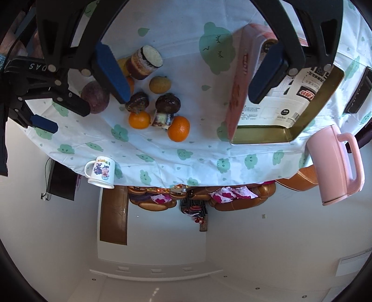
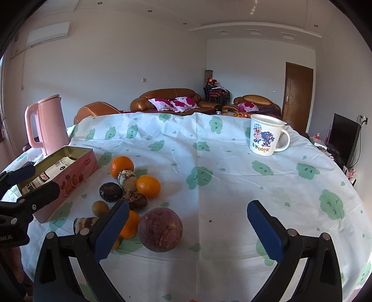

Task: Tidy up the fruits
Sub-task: 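Grasp the large purple fruit with the right gripper while the left gripper grasps the cake roll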

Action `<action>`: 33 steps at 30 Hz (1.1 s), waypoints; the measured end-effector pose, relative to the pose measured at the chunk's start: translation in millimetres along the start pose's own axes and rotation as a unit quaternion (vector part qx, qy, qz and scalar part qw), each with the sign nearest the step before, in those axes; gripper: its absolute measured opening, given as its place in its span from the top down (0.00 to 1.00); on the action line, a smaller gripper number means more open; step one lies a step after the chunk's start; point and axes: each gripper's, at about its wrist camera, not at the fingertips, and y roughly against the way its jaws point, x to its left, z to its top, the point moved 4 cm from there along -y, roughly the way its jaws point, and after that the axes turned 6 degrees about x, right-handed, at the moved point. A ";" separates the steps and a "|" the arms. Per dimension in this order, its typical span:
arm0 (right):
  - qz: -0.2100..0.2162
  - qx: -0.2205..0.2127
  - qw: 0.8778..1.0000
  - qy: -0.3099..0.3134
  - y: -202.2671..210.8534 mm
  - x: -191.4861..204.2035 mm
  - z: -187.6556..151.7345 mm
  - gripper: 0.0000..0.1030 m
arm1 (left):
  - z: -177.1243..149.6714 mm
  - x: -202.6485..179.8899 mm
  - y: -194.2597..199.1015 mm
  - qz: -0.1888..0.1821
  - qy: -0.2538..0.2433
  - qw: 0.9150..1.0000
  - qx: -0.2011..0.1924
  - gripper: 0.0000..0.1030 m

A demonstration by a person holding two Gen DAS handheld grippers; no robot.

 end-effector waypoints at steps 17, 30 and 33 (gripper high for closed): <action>0.080 0.071 0.994 0.024 -29.3 15.8 -13.5 0.49 | -20.8 -30.8 -33.6 -0.078 -0.043 0.992 0.089 0.35; 0.090 0.064 0.994 0.017 -27.8 13.2 -14.5 0.50 | -24.0 -33.1 -31.5 -0.117 -0.043 0.989 0.086 0.58; 0.089 0.054 0.994 0.014 -25.6 11.8 -13.8 0.50 | -23.9 -32.0 -30.5 -0.116 -0.041 0.989 0.084 0.58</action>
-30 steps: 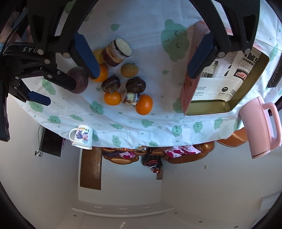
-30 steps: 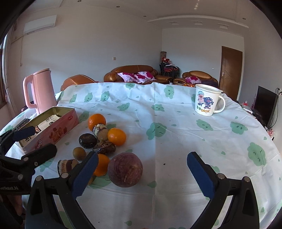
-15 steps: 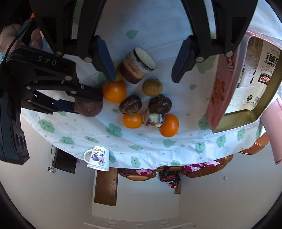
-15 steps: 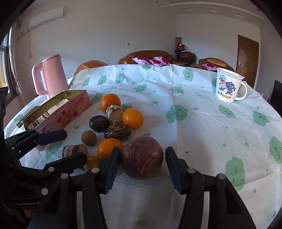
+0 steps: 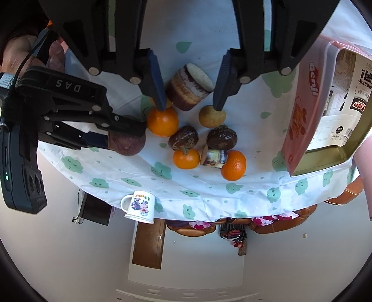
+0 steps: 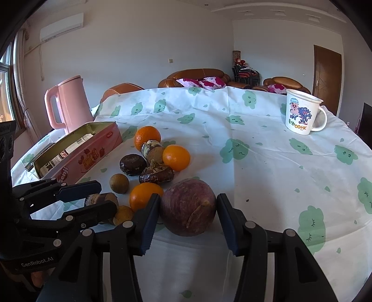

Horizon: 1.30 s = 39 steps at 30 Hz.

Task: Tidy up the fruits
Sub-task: 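Grasp the large purple fruit with the right gripper while the left gripper grasps the cake roll, then carry the purple fruit and cake roll over the pink tin box with both grippers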

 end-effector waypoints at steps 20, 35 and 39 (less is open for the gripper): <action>0.015 -0.063 0.998 0.022 25.1 22.9 19.5 0.50 | 14.1 22.8 36.8 0.063 0.007 0.995 -0.077 0.59; 0.047 -0.095 0.993 0.055 32.3 61.7 51.7 0.50 | 20.0 58.9 65.8 0.102 0.035 0.987 -0.116 0.59; 0.055 -0.102 0.991 0.063 32.6 71.8 58.6 0.50 | 21.2 66.0 69.8 0.111 0.041 0.986 -0.122 0.59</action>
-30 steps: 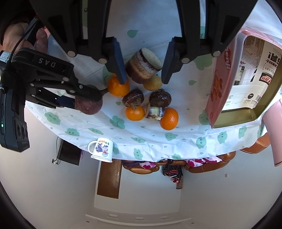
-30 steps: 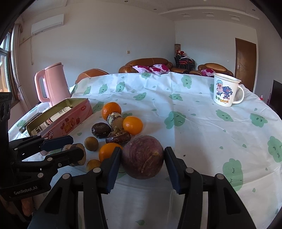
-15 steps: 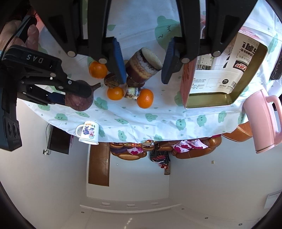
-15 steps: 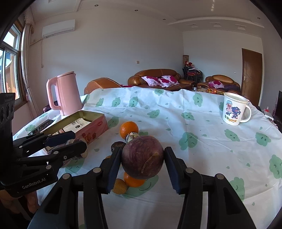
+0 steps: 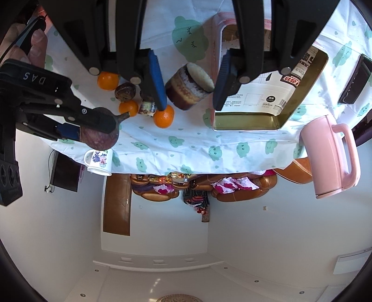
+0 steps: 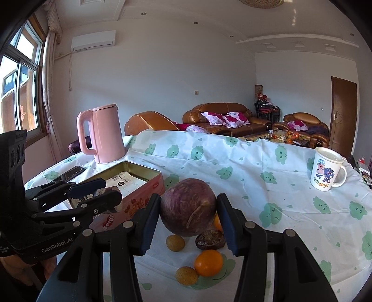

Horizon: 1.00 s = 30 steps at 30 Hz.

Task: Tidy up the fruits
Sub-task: 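Carry the purple fruit and cake roll over the pink tin box with both grippers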

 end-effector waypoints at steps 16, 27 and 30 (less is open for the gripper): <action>0.050 0.002 0.998 0.036 -27.2 47.2 31.1 0.50 | 2.1 49.3 -0.9 0.036 0.036 0.999 0.003 0.59; 0.077 0.017 0.995 0.062 -55.0 86.1 40.0 0.50 | -3.7 92.3 -9.0 0.066 0.066 0.996 0.017 0.59; 0.082 0.024 0.994 0.069 -62.9 95.6 38.7 0.50 | -4.5 100.7 -12.1 0.070 0.070 0.995 0.020 0.59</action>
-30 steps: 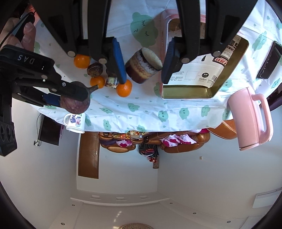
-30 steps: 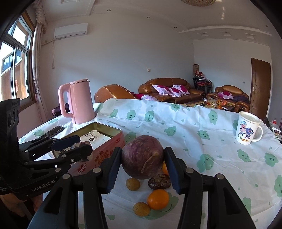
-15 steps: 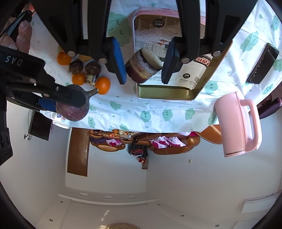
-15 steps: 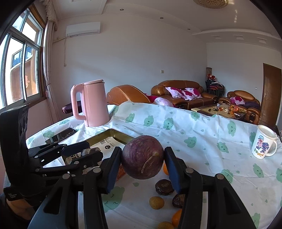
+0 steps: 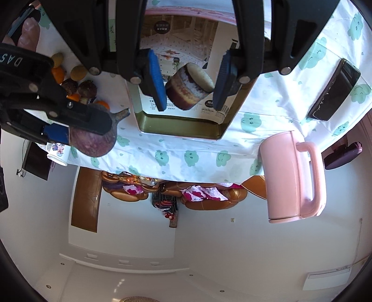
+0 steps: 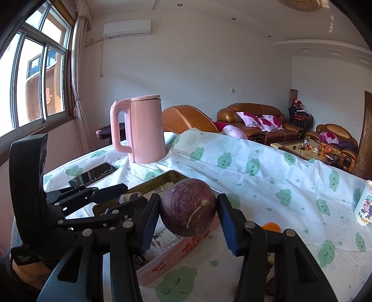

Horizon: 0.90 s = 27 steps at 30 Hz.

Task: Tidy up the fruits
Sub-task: 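Carry the purple fruit and cake roll over the pink tin box with both grippers, then open both grippers to drop the purple fruit and cake roll into the tin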

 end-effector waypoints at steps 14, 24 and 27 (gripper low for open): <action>0.020 0.047 0.999 0.002 -46.5 16.8 -10.3 0.50 | 0.9 25.9 -22.0 0.013 0.012 0.999 0.039 0.59; 0.019 0.074 0.997 0.001 -68.6 15.2 -13.6 0.50 | 0.1 33.2 -38.7 0.018 0.017 0.997 0.077 0.59; 0.020 0.083 0.996 -0.001 -72.9 14.6 -14.3 0.50 | -0.2 34.4 -42.2 0.017 0.019 0.996 0.085 0.59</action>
